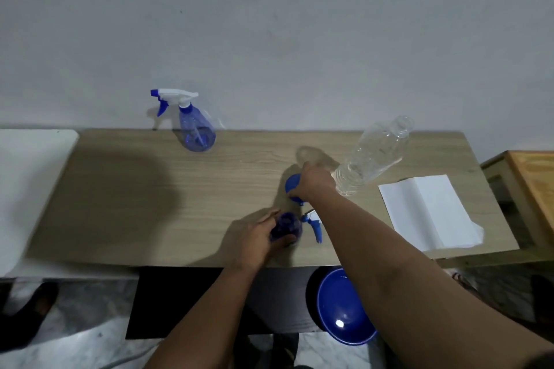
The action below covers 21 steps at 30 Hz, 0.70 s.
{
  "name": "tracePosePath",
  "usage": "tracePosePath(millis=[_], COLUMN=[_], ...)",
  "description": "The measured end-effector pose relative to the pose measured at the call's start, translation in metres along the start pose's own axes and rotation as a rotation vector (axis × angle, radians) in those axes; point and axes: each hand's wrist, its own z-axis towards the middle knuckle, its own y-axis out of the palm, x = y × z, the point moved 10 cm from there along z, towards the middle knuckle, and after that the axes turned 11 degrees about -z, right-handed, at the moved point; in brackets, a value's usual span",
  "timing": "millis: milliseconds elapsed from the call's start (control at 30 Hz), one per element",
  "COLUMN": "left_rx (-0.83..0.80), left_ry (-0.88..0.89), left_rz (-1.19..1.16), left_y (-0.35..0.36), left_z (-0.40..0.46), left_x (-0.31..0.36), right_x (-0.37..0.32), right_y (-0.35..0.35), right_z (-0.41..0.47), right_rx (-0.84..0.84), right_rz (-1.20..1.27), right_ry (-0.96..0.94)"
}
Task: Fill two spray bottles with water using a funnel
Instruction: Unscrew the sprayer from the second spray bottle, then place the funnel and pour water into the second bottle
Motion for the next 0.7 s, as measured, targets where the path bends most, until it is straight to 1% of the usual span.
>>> tracePosePath(millis=[233,367,533,633,700], left_rx=[0.025,0.055,0.079,0.076,0.065], left_ry=[0.032,0.046,0.055,0.036,-0.012], left_rz=[0.001,-0.008,-0.014,-0.05,-0.088], left_y=[-0.001,-0.001,0.0,0.001,0.002], left_z=[-0.001,-0.001,-0.001,-0.001,-0.001], left_x=[0.002,0.001,0.0,-0.003,-0.003], right_x=[-0.003,-0.002,0.01,0.022,0.026], right_y=[0.004,0.001,-0.007,-0.011,-0.013], right_z=[-0.004,-0.007,-0.01,-0.014,-0.023], right_rx=[0.011,0.022,0.067,0.041,-0.01], right_rz=[-0.002,0.077,0.348,0.599,0.745], right_ry=[0.038,0.019,0.005,0.031,0.048])
